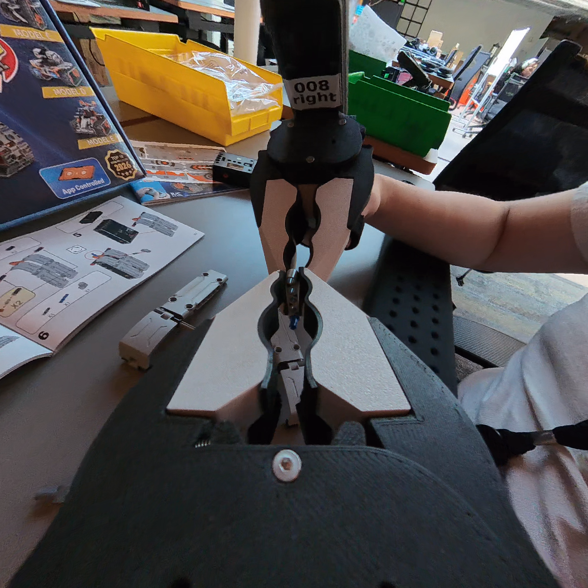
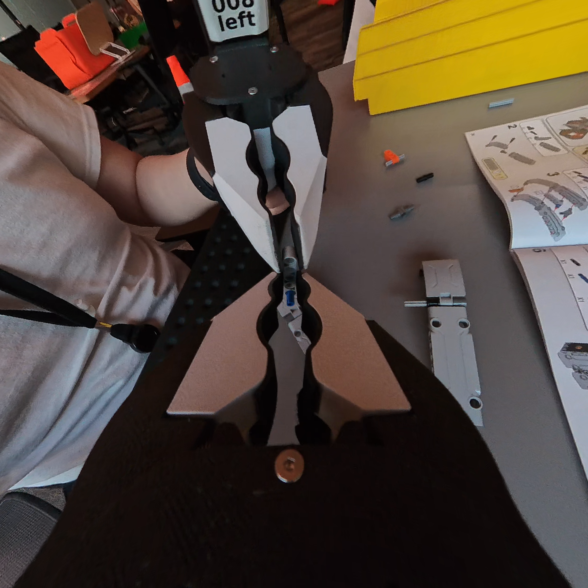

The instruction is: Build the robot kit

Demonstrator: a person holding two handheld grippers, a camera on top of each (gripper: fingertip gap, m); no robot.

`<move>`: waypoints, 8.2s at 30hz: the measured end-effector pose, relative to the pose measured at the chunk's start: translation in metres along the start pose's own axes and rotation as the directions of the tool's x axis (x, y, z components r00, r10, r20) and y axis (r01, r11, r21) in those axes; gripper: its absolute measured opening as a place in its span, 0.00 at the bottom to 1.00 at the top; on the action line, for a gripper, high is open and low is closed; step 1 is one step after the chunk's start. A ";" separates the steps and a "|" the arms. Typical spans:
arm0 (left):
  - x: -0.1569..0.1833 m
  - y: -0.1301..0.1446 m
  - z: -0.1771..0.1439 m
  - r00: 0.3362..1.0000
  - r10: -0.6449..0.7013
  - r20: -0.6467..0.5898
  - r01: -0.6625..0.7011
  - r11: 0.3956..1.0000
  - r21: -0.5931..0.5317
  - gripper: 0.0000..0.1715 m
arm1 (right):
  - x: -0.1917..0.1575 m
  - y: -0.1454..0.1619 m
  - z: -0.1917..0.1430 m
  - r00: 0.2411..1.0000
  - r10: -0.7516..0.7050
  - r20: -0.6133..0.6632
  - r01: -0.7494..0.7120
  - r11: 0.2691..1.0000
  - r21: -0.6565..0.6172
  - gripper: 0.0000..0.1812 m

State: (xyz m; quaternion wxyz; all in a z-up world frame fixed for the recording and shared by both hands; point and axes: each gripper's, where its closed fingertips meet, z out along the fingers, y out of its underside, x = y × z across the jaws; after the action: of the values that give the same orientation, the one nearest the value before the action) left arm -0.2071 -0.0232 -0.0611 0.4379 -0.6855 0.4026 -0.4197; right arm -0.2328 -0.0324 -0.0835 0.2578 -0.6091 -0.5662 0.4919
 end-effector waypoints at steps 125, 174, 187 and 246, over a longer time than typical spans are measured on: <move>-0.080 0.070 0.022 0.941 0.255 -0.224 -0.326 0.864 -0.384 0.25 | 0.071 0.041 -0.016 0.751 -0.479 -0.455 0.362 0.874 -0.323 0.25; -0.060 -0.004 0.016 0.991 0.091 -0.096 -0.108 0.973 -0.202 0.25 | 0.072 -0.017 -0.041 0.448 -0.566 -0.692 0.499 0.800 -0.332 0.13; -0.066 -0.016 0.013 0.997 0.073 -0.038 -0.078 0.987 -0.143 0.25 | 0.064 -0.035 -0.052 0.252 -0.640 -0.726 0.585 0.698 -0.412 0.10; -0.057 0.017 0.005 0.987 -0.126 -0.101 0.086 0.938 -0.335 0.25 | 0.041 -0.013 -0.036 -0.047 -0.895 -0.443 0.655 0.307 -0.691 0.03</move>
State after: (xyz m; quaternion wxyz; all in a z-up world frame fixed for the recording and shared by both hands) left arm -0.2241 0.0261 -0.0908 0.2688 -0.7432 0.4552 -0.4102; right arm -0.2113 0.0184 -0.0712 0.6237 -0.3406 -0.6849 -0.1611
